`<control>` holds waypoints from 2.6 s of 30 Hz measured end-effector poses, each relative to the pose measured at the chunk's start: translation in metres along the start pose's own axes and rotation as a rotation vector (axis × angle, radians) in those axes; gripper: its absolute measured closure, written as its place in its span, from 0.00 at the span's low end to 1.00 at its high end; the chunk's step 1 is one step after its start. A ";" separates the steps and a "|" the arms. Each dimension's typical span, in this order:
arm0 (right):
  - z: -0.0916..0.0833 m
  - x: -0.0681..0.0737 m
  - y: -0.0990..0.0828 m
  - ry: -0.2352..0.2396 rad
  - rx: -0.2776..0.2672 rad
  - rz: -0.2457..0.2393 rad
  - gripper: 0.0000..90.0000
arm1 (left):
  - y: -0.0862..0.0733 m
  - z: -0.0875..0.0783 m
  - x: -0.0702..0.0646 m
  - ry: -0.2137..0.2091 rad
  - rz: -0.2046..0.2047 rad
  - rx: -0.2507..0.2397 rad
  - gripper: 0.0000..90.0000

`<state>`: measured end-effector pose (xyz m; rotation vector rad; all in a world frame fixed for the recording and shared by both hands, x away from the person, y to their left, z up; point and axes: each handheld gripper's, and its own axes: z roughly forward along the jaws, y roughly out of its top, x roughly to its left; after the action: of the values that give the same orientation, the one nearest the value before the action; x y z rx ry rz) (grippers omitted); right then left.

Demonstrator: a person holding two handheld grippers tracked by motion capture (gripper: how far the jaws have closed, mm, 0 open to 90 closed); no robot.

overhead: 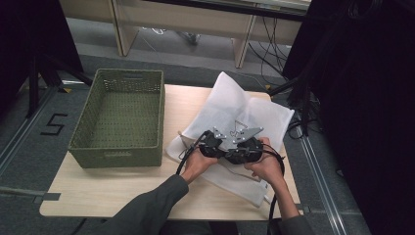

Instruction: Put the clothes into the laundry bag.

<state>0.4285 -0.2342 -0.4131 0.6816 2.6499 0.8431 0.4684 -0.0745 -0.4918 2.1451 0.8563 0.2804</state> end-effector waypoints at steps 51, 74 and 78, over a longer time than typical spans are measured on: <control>-0.009 0.028 -0.008 0.053 0.044 -0.051 0.98 | -0.016 -0.015 -0.013 0.063 0.000 -0.094 0.96; 0.005 0.026 -0.014 0.072 0.067 -0.048 0.98 | -0.055 -0.063 0.006 0.040 0.006 0.051 0.59; 0.005 0.027 -0.013 0.072 0.070 -0.047 0.98 | -0.050 -0.049 0.008 0.037 -0.009 0.062 0.67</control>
<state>0.4033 -0.2276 -0.4280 0.6135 2.7602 0.7799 0.4273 -0.0170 -0.4974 2.1992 0.9060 0.2933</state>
